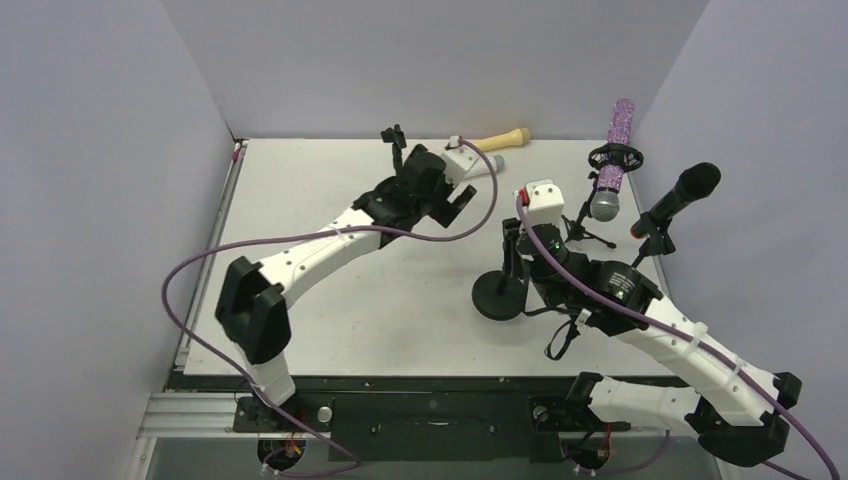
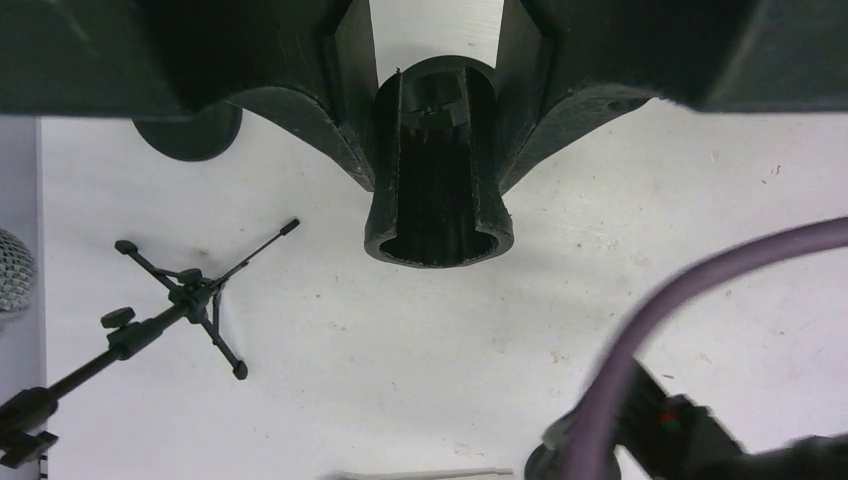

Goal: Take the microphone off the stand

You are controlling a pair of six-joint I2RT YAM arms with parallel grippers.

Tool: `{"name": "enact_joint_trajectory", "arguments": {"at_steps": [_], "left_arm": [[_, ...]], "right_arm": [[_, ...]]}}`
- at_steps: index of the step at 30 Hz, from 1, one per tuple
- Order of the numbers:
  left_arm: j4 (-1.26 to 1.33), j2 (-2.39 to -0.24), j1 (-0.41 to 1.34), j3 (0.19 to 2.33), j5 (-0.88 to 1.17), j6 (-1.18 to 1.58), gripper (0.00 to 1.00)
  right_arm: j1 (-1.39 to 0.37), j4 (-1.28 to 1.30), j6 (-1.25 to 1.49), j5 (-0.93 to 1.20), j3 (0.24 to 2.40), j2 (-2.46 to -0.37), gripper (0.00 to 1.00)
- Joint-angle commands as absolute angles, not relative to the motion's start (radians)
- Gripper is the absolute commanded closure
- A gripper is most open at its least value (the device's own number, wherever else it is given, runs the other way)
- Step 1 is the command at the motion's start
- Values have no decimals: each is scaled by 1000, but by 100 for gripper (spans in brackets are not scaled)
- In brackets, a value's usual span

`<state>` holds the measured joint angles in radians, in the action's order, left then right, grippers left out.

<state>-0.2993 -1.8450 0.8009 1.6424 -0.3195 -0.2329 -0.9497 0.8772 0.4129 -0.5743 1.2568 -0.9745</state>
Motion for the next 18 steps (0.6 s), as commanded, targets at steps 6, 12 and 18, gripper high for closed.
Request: {"name": "enact_joint_trajectory", "arguments": {"at_steps": [6,12,18], "left_arm": [[-362,-1374,693,1340,-255,169,4],[-473,-1164,570,1161,-296,323,4],[-574,-1038,407,1053,-259,382,4]], "right_arm": [[-931,593,363,-551,1364,-1184,100],[-919,492,319,-531,1483,-1410,100],[-901,436,265,-487,1720,-1668,100]]}}
